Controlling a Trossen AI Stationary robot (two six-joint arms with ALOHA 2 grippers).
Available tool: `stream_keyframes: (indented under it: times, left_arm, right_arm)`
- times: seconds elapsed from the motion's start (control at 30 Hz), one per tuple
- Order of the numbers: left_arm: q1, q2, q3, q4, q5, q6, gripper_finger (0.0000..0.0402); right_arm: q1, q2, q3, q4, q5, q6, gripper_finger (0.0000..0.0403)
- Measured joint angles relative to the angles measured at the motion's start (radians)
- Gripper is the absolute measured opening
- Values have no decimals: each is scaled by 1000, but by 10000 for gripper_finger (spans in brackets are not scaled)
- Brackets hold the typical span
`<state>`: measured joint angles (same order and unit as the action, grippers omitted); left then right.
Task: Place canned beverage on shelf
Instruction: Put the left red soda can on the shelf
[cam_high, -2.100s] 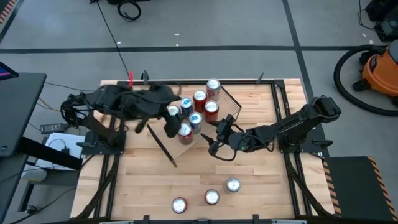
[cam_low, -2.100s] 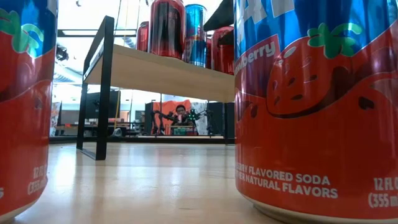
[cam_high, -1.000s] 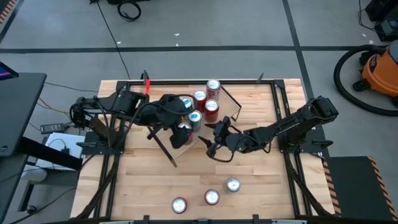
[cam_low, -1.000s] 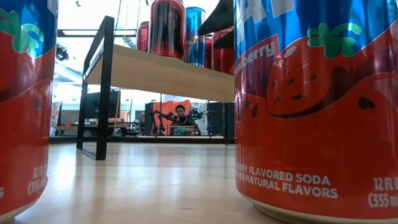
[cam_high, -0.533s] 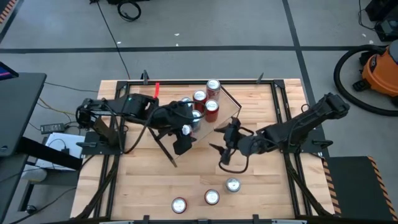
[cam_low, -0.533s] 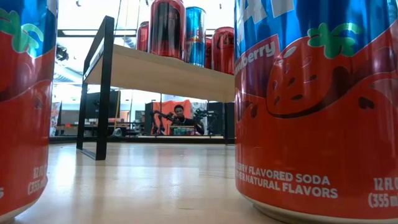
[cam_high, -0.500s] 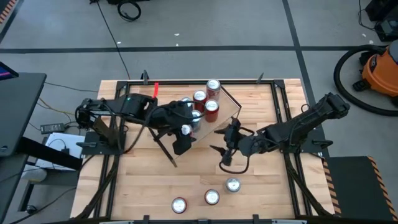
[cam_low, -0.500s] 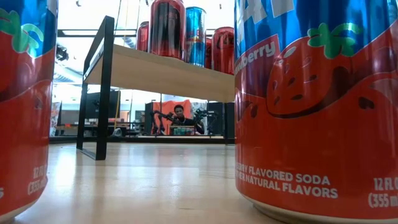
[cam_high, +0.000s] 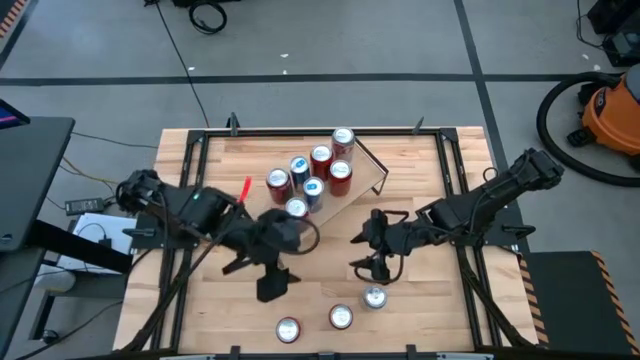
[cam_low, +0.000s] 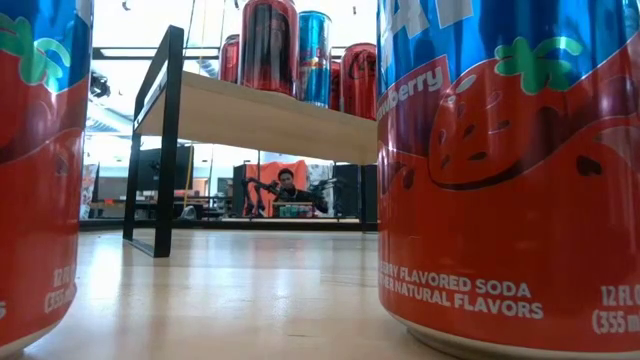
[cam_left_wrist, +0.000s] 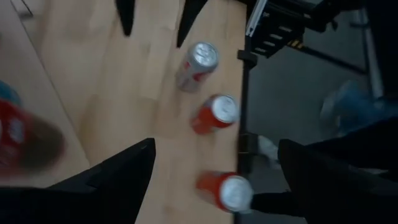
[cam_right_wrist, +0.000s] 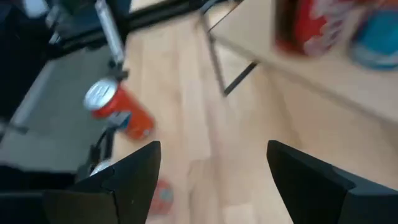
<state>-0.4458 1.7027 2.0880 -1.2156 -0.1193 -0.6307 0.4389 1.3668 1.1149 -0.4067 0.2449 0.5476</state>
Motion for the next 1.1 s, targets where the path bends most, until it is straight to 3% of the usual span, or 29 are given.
stream_keyframes:
  times: [0.13, 0.33, 0.63, 1.1]
  left_arm:
    - [-48, 0, -1, 0, -3, -159, 350]
    - [-156, 47, -1, -1, -12, -317, 350]
    - [-255, 205, -1, -3, -27, -340, 350]
    - [-308, 404, -2, -41, -52, -295, 350]
  right_arm:
    - [51, 2, 0, -42, -14, 11, 295]
    - [147, 2, 0, -129, 70, 42, 279]
    - [240, 2, 0, -189, 224, 107, 264]
    - [284, 2, 0, -205, 286, 183, 262]
